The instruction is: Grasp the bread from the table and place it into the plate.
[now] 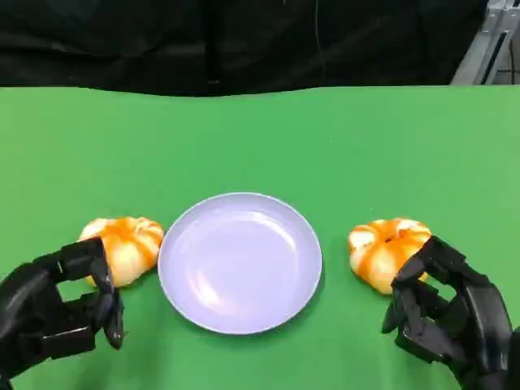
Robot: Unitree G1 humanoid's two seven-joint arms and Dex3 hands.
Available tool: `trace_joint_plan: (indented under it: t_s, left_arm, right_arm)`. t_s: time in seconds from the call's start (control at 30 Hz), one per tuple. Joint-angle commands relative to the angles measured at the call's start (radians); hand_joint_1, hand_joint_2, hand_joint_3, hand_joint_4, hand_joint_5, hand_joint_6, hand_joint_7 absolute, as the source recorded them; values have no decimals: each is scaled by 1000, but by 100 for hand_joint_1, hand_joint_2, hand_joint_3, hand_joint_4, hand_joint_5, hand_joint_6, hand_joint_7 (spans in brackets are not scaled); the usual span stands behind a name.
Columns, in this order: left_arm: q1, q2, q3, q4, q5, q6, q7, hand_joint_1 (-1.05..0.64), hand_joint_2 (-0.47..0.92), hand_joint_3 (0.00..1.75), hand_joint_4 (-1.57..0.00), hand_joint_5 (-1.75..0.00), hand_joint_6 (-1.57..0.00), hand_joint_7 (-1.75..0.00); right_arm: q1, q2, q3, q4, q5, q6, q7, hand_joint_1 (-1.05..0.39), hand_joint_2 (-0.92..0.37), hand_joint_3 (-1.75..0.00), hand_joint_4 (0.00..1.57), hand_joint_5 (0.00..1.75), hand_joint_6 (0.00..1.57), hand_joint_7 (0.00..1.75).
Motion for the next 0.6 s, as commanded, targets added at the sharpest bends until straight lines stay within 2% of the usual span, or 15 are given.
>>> trace_joint_plan:
  t_s: [0.03,0.6]
  left_arm:
    - [-7,8,4,-6,7,2,14,8,70,124,-86,-175,-67,-175]
    - [-7,7,5,-7,2,0,10,8,72,123,-86,-175,-67,-175]
  right_arm:
    - [-1,-6,-5,-4,9,2,0,-14,-61,-111,84,175,64,162]
    - [-2,-5,-6,6,5,-16,1,-14,-61,-110,85,175,64,161]
